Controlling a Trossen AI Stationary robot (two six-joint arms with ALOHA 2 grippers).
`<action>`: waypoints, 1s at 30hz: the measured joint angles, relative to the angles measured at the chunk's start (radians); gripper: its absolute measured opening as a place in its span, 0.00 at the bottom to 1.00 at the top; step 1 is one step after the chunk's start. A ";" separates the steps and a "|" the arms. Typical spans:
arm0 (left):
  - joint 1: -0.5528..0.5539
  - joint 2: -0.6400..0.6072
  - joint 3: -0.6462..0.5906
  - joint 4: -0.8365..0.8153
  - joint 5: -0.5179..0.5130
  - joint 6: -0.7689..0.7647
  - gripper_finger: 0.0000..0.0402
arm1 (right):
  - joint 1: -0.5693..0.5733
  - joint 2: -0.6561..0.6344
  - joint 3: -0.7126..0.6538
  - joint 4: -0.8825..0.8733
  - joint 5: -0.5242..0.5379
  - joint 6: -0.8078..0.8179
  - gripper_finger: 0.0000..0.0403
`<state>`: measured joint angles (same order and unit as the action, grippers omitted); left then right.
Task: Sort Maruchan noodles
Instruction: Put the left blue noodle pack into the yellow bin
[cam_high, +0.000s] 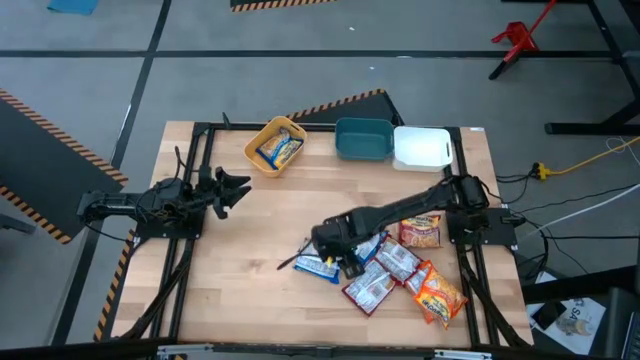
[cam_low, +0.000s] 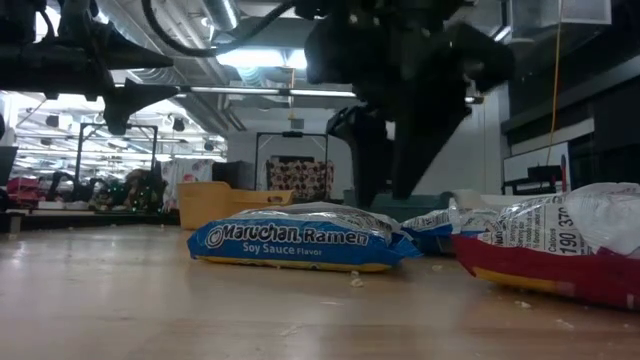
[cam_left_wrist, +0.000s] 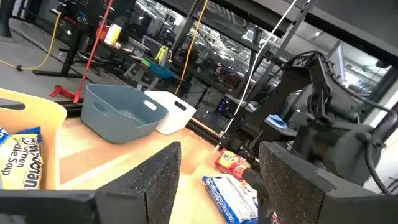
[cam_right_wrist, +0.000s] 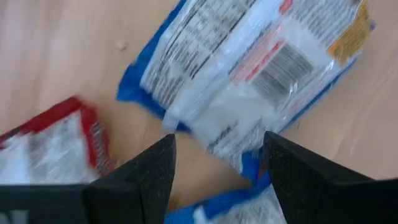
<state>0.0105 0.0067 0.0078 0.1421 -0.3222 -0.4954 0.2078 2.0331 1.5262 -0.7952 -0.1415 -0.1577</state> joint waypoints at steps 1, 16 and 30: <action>0.000 0.000 0.000 0.000 0.000 -0.005 0.53 | 0.005 0.000 -0.009 0.009 0.022 0.000 0.56; 0.000 0.000 0.000 0.000 -0.001 -0.025 0.53 | 0.008 -0.002 -0.181 0.248 0.060 0.071 0.56; 0.000 0.000 0.000 0.000 -0.009 -0.018 0.53 | 0.008 -0.002 -0.214 0.358 0.131 0.048 0.08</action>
<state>0.0105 0.0063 0.0078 0.1417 -0.3309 -0.5137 0.2157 2.0312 1.3125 -0.4369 -0.0109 -0.1099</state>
